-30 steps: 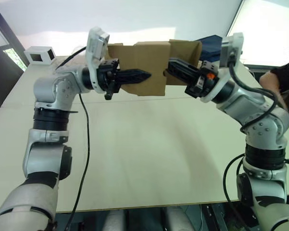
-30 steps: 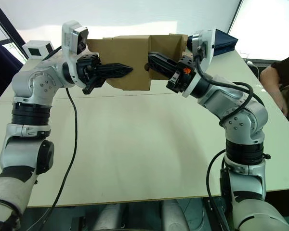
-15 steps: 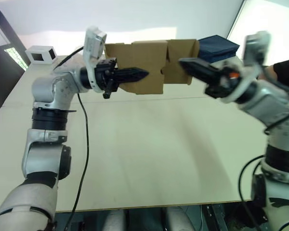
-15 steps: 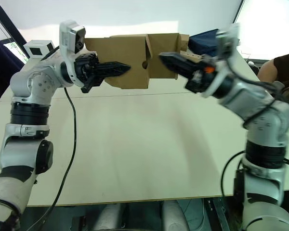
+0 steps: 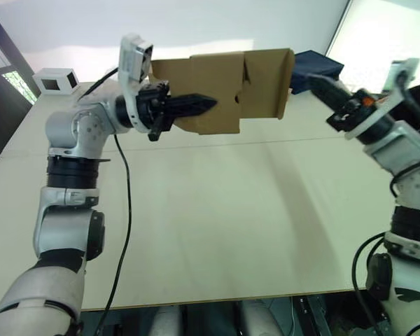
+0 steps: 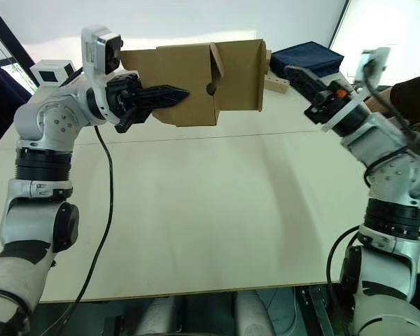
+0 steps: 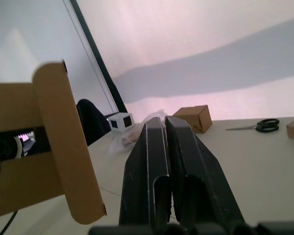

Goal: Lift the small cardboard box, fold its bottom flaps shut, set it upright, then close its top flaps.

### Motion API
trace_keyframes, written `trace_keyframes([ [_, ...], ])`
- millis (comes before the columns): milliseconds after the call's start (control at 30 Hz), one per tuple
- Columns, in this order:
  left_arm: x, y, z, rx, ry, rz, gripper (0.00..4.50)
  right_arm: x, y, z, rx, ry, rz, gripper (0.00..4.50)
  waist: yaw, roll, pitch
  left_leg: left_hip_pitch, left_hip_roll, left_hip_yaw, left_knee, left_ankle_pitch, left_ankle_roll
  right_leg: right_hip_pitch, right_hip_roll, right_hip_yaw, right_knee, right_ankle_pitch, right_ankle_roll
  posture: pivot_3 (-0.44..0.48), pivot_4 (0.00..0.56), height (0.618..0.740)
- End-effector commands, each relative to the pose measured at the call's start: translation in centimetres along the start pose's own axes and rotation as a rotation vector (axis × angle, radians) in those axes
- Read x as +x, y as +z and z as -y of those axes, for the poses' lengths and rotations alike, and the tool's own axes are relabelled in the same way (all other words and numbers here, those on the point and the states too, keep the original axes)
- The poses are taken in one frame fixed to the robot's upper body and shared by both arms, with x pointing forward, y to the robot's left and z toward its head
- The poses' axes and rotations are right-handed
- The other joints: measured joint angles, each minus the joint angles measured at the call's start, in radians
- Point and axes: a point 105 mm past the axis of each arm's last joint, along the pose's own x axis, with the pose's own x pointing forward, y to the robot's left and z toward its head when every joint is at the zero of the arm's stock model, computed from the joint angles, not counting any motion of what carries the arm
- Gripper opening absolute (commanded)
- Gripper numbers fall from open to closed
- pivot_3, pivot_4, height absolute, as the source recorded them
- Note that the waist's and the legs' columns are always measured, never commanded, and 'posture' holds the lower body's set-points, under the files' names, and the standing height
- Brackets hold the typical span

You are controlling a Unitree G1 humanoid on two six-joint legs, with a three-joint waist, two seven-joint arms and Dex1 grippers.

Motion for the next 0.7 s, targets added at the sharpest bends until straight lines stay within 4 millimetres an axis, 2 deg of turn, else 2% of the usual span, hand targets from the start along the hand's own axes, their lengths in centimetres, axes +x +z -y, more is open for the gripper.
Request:
trace_keyframes([
  [33,0.4,1.8,0.9,0.06,-0.03,0.028,0.0,1.0,1.5,-1.5,-0.04,0.072,0.056,0.1,0.001,0.0,0.0,0.0,0.0,0.0,0.0,0.0,0.0,0.0,0.0,0.0,0.0,0.0,0.0,0.0,0.15,0.74],
  [133,0.4,1.7,0.9,0.055,-0.024,0.031,0.0,1.3,1.7,-3.0,0.008,0.152,0.085,0.1,0.004,0.0,0.0,0.0,0.0,0.0,0.0,0.0,0.0,0.0,0.0,0.0,0.0,0.0,0.0,0.0,0.15,0.74],
  [367,0.1,1.6,0.4,0.047,-0.002,0.036,0.0,0.6,2.4,-6.9,0.182,0.357,0.139,0.1,0.002,0.0,0.0,0.0,0.0,0.0,0.0,0.0,0.0,0.0,0.0,0.0,0.0,0.0,0.0,0.0,0.15,0.74],
  [567,0.2,1.6,0.3,0.042,-0.004,0.042,0.0,0.6,1.0,-8.4,0.253,0.39,0.134,0.1,0.002,0.0,0.0,0.0,0.0,-0.001,0.0,0.0,0.0,0.0,0.0,0.0,0.0,0.0,0.0,0.0,0.15,0.74],
  [700,0.2,1.7,0.3,0.04,-0.008,0.044,0.0,0.9,0.8,-8.5,0.27,0.379,0.15,1.23,0.001,0.0,0.0,0.0,0.0,-0.001,0.0,0.0,0.0,0.0,0.0,0.0,0.0,0.0,0.0,0.0,0.15,0.74],
])
